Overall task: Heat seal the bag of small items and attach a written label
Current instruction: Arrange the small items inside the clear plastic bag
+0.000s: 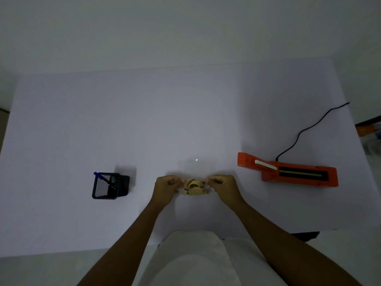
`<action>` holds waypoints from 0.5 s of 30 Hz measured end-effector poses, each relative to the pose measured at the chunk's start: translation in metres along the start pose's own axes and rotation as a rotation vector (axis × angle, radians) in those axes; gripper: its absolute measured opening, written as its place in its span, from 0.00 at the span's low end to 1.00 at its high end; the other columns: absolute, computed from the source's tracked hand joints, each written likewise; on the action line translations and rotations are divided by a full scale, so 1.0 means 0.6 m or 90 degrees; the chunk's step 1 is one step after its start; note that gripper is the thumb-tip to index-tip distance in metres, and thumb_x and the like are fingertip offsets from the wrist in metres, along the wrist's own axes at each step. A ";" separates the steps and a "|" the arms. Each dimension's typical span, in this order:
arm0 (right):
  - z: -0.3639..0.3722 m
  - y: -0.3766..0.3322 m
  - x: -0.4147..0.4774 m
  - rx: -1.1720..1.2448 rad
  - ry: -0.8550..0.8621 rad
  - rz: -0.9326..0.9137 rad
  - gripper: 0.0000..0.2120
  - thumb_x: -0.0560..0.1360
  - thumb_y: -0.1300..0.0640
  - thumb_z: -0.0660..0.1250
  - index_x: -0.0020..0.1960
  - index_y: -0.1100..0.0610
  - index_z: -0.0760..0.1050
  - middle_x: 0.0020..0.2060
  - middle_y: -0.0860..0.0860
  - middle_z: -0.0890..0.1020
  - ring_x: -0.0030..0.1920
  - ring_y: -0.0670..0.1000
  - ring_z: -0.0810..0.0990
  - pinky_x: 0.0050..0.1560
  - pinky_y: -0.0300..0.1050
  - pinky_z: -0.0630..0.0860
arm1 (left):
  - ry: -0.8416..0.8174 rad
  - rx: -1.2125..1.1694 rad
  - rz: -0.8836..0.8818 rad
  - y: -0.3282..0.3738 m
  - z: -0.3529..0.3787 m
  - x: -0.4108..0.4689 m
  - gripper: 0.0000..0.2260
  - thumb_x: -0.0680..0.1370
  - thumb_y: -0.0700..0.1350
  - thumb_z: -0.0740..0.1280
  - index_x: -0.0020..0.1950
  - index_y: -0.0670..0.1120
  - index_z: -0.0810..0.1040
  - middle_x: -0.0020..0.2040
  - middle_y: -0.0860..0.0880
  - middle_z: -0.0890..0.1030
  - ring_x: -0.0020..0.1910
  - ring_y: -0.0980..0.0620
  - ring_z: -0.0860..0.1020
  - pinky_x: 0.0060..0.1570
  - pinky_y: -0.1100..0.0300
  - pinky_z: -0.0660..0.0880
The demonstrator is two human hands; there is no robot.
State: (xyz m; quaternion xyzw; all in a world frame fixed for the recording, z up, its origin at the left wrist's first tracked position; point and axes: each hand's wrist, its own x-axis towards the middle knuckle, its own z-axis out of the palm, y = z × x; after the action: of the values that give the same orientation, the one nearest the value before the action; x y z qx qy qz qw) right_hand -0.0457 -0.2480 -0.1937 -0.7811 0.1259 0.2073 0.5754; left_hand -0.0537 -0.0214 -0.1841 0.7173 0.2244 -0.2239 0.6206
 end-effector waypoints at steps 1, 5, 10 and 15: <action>0.000 -0.001 0.001 0.002 -0.003 0.007 0.05 0.74 0.65 0.72 0.47 0.65 0.85 0.37 0.52 0.85 0.34 0.37 0.81 0.39 0.31 0.75 | -0.002 0.001 -0.019 0.000 -0.002 0.001 0.08 0.76 0.37 0.70 0.42 0.48 0.86 0.37 0.49 0.86 0.37 0.54 0.82 0.36 0.59 0.78; 0.000 -0.002 0.003 0.026 -0.016 0.091 0.04 0.74 0.60 0.74 0.43 0.61 0.86 0.32 0.52 0.84 0.31 0.43 0.78 0.36 0.35 0.75 | -0.008 0.000 -0.091 0.008 -0.005 0.006 0.04 0.75 0.40 0.71 0.43 0.44 0.86 0.37 0.42 0.85 0.33 0.52 0.80 0.34 0.58 0.76; 0.001 0.001 0.013 0.024 -0.016 0.171 0.08 0.72 0.57 0.76 0.45 0.62 0.86 0.28 0.49 0.81 0.27 0.43 0.75 0.32 0.36 0.72 | -0.011 -0.014 -0.179 0.013 0.002 0.016 0.07 0.72 0.42 0.74 0.43 0.38 0.85 0.37 0.42 0.85 0.32 0.51 0.81 0.30 0.60 0.75; 0.005 -0.006 0.026 -0.006 -0.008 0.224 0.10 0.70 0.58 0.77 0.47 0.63 0.86 0.31 0.50 0.83 0.24 0.37 0.76 0.29 0.32 0.71 | 0.010 -0.026 -0.245 0.014 0.011 0.030 0.11 0.70 0.43 0.76 0.42 0.35 0.84 0.37 0.40 0.85 0.34 0.48 0.82 0.30 0.58 0.74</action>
State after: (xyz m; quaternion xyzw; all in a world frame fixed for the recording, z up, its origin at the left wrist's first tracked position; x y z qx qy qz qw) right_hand -0.0309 -0.2432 -0.1988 -0.7483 0.2559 0.3104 0.5274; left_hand -0.0348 -0.0283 -0.1890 0.6502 0.3664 -0.3282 0.5790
